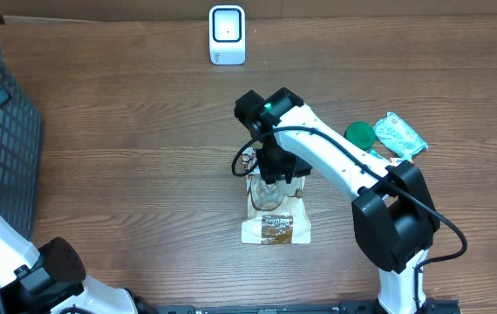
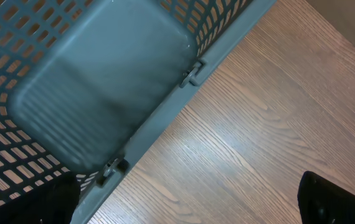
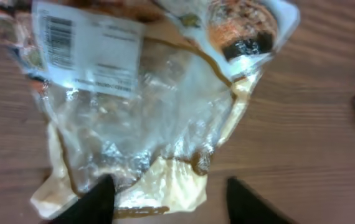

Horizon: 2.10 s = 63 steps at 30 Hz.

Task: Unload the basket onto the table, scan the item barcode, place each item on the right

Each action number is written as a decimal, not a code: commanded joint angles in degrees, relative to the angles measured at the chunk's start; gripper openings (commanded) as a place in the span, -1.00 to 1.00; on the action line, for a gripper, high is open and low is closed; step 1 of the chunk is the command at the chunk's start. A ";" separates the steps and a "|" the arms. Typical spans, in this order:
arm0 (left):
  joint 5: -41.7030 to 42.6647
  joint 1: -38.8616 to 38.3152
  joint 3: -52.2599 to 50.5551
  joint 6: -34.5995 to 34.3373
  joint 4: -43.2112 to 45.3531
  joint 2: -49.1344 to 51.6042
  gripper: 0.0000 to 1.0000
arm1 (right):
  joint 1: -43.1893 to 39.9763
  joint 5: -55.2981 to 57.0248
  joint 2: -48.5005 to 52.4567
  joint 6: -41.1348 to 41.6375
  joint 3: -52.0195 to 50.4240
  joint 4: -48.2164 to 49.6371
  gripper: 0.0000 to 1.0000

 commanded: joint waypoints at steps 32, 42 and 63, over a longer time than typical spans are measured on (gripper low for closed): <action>0.07 -0.13 -0.24 -0.55 0.20 -0.28 0.99 | -14.10 -34.36 0.26 -16.81 -20.41 23.37 0.61; 0.07 -0.13 -0.24 -0.55 0.20 -0.28 0.99 | -7.56 -38.51 0.26 -4.22 -20.41 40.11 0.21; 0.07 -0.13 -0.24 -0.55 0.20 -0.28 0.99 | 6.21 -41.97 0.26 -18.78 -18.27 31.01 0.04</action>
